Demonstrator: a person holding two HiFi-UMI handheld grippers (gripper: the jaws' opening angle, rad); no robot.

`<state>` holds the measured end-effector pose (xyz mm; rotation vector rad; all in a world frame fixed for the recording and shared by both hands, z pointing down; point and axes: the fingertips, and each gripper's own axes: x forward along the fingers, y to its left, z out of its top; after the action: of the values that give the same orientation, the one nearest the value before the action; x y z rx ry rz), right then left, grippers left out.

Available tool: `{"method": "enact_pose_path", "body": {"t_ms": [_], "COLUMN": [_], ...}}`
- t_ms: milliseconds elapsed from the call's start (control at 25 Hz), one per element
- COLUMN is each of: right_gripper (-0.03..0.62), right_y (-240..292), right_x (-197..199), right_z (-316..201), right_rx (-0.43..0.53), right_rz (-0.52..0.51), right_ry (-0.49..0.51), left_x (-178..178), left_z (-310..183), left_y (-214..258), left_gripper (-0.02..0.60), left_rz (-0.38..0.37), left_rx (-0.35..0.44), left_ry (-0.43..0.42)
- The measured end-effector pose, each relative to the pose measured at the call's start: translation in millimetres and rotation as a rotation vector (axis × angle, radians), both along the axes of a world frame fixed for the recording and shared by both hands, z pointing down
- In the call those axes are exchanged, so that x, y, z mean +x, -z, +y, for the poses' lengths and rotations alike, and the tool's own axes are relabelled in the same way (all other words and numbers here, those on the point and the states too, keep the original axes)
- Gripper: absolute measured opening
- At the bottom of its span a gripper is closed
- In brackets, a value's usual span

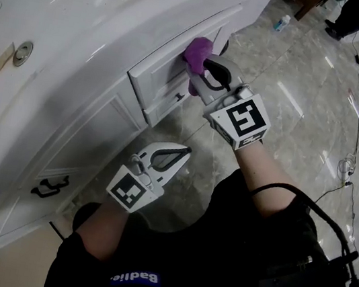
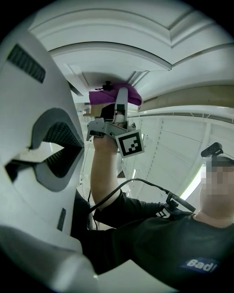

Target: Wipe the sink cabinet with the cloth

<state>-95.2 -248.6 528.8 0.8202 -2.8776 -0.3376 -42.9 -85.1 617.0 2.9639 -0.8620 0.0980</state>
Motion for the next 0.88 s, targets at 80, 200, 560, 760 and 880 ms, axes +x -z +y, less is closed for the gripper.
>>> {"method": "enact_pose_path", "body": {"t_ms": [80, 200, 560, 760, 880], "right_gripper": [0.057, 0.057, 0.057, 0.057, 0.057], "right_y": [4, 7, 10, 18, 25], "right_x": [-8, -24, -51, -63, -57], "right_z": [12, 33, 74, 100, 104], "right_rx": [-0.007, -0.016, -0.074, -0.056, -0.075], "right_rz": [-0.017, -0.031, -0.071, -0.093, -0.128], "right_ry": [0.029, 0.097, 0.227, 0.331, 0.352], "left_x": [2, 3, -2, -13, -18], "left_z": [0, 1, 6, 5, 5], "left_y": [0, 0, 3, 3, 6], "left_gripper": [0.0, 0.0, 0.0, 0.0, 0.0], "left_rz": [0.001, -0.003, -0.031, -0.035, -0.038], "left_rx": [0.004, 0.015, 0.04, 0.028, 0.036], "left_ry": [-0.009, -0.021, -0.036, -0.006, 0.003]}}
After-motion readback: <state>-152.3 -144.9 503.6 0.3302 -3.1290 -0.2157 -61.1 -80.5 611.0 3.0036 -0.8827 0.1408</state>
